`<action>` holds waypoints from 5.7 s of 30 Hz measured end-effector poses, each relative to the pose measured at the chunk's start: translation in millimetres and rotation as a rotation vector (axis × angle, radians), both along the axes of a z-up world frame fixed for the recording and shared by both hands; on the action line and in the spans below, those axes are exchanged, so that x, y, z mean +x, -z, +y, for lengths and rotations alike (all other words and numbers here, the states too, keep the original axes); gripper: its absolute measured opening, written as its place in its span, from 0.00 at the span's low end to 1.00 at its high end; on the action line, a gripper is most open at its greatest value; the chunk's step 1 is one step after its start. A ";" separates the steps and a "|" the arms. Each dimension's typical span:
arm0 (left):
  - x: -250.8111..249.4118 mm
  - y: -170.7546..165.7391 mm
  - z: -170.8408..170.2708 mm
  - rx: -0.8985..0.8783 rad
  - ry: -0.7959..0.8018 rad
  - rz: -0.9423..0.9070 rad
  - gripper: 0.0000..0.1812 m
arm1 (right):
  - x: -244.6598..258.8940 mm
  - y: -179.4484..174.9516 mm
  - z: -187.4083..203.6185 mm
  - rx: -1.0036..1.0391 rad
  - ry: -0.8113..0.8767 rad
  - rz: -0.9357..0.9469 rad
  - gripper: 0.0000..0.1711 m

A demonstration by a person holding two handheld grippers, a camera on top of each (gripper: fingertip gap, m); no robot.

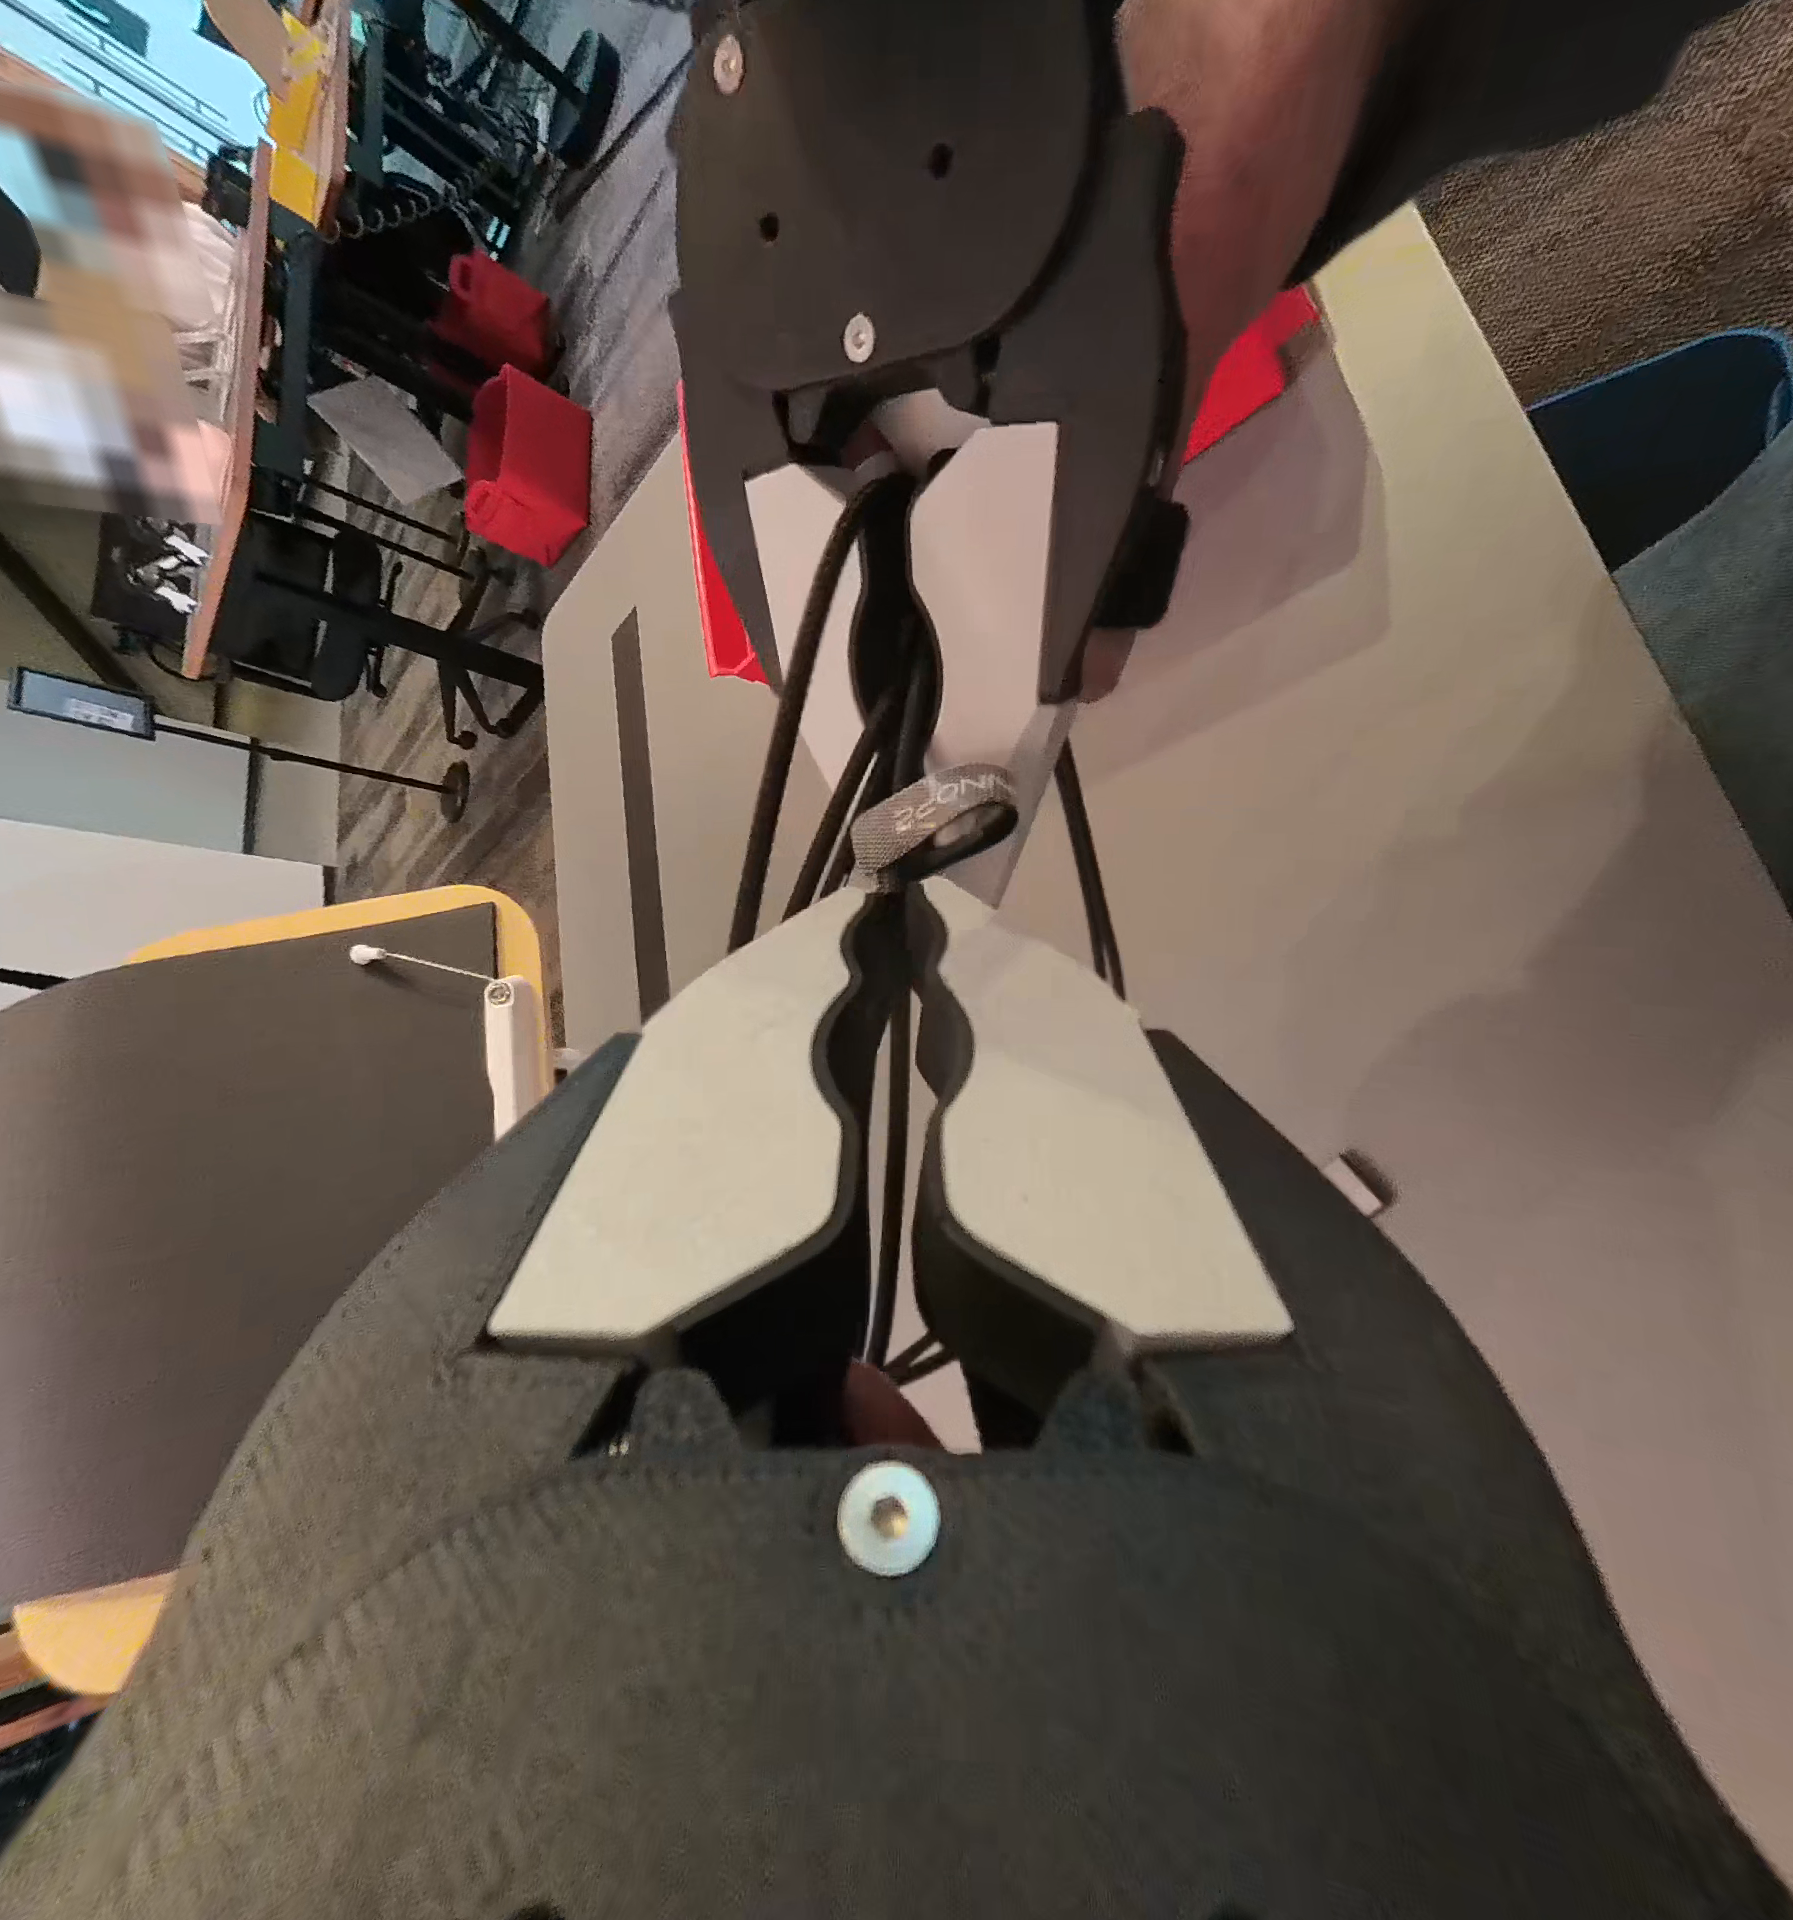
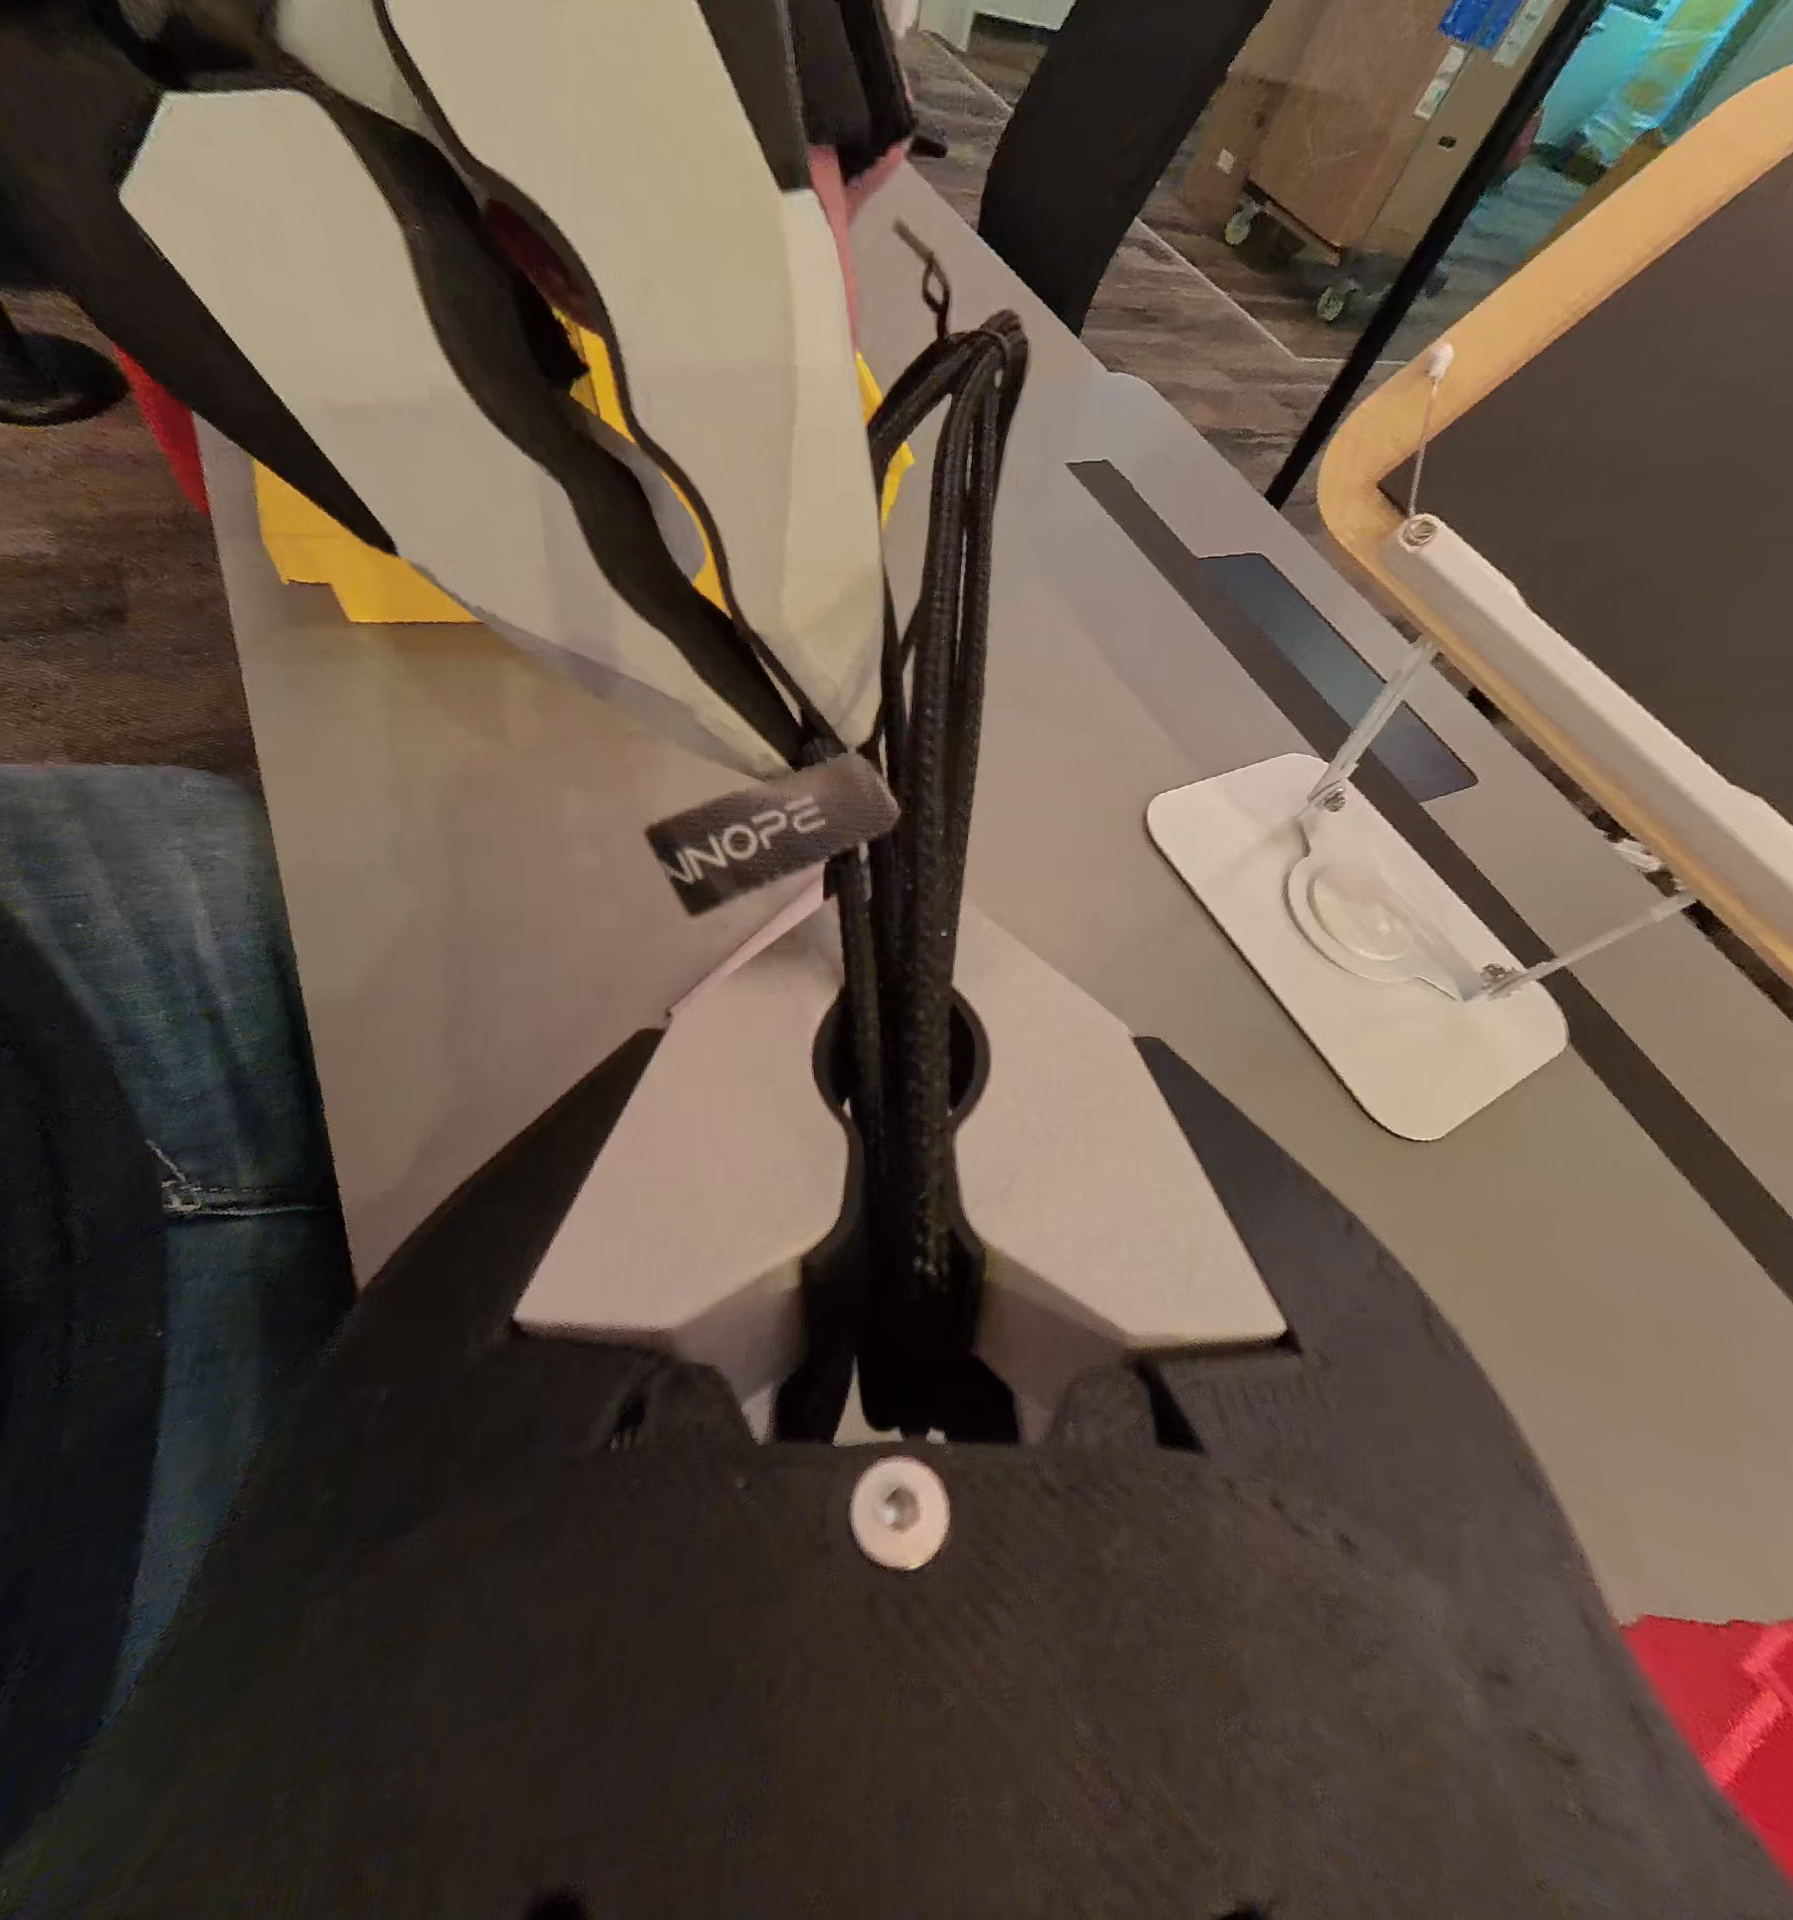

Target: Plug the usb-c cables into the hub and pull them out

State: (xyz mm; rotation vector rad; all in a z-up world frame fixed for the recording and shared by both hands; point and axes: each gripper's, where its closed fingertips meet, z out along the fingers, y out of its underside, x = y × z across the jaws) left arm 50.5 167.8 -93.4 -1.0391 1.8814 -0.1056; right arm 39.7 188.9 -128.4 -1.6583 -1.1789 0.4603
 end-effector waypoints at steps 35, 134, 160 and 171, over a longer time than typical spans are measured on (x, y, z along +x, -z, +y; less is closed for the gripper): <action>-32.8 -4.5 7.8 0.271 -0.038 0.104 0.41 | 1.8 0.0 -52.7 -0.110 -0.284 -0.074 0.00; -4.3 -35.5 64.9 -0.589 -0.502 -0.890 0.03 | 39.9 -94.8 26.8 0.318 0.339 0.062 0.00; 14.0 -60.2 8.2 -0.824 -0.151 -0.874 0.10 | 5.8 -67.7 11.8 0.298 0.194 -0.055 0.00; 24.7 -64.5 -7.8 -0.738 -0.075 -0.843 0.20 | -7.0 -61.5 -0.5 0.314 0.089 -0.098 0.00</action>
